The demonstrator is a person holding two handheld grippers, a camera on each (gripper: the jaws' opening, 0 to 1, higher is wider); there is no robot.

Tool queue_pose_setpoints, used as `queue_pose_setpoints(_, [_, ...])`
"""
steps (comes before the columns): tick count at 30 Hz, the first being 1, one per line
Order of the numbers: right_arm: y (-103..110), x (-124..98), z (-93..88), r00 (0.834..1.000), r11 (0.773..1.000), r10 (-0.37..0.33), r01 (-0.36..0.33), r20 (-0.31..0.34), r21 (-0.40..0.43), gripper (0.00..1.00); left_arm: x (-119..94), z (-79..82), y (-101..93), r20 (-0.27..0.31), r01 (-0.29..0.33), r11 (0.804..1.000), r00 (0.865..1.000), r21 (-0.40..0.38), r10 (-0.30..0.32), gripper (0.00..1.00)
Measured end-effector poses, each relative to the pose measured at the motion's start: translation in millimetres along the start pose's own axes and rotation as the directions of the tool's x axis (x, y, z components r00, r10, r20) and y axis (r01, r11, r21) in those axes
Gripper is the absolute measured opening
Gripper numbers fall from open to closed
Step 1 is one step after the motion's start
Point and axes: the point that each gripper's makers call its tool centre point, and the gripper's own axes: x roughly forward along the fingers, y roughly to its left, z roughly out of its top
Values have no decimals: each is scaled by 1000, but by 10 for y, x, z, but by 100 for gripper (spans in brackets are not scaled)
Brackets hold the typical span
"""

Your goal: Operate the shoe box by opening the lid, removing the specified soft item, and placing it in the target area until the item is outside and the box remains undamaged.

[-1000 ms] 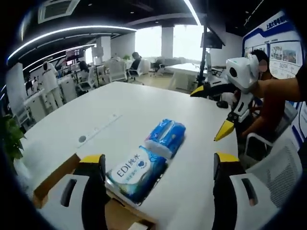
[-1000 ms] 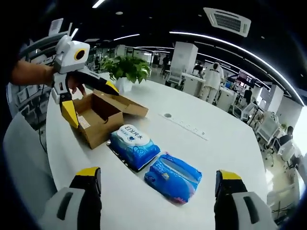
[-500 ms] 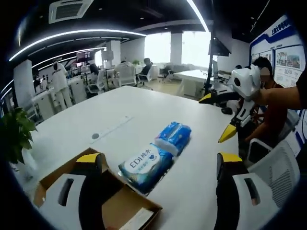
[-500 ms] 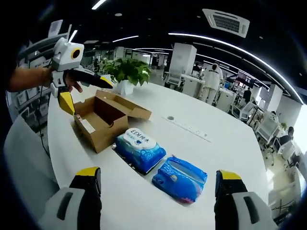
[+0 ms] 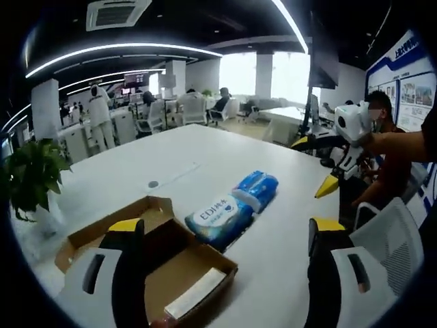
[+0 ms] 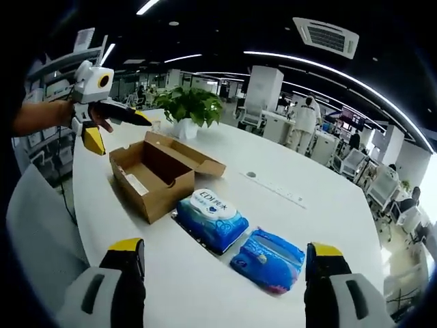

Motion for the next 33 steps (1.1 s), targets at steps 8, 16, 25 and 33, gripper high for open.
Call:
queue_pose_setpoints(8, [196,26,71,999,999,32,-32,11,-33,93,-336,-73,108,21,-44,999,999,-10,44,99])
queue_pose_setpoints(16, [375,59,226,997,994,66,-64,27,-85,88,-720,-213,164,28,-82,997,996,-4,82,99])
queue_pose_setpoints(25, [636,171,304,990,980,144,-141,10,-140,79,-1040,-430,183,18,-116,993,993,-30,117,99])
queue_pose_setpoints(33, [810,291,429,976,955,216,-213,-9,-205,76,-1318,-583,87,32,-134,989,990,-55,136,99])
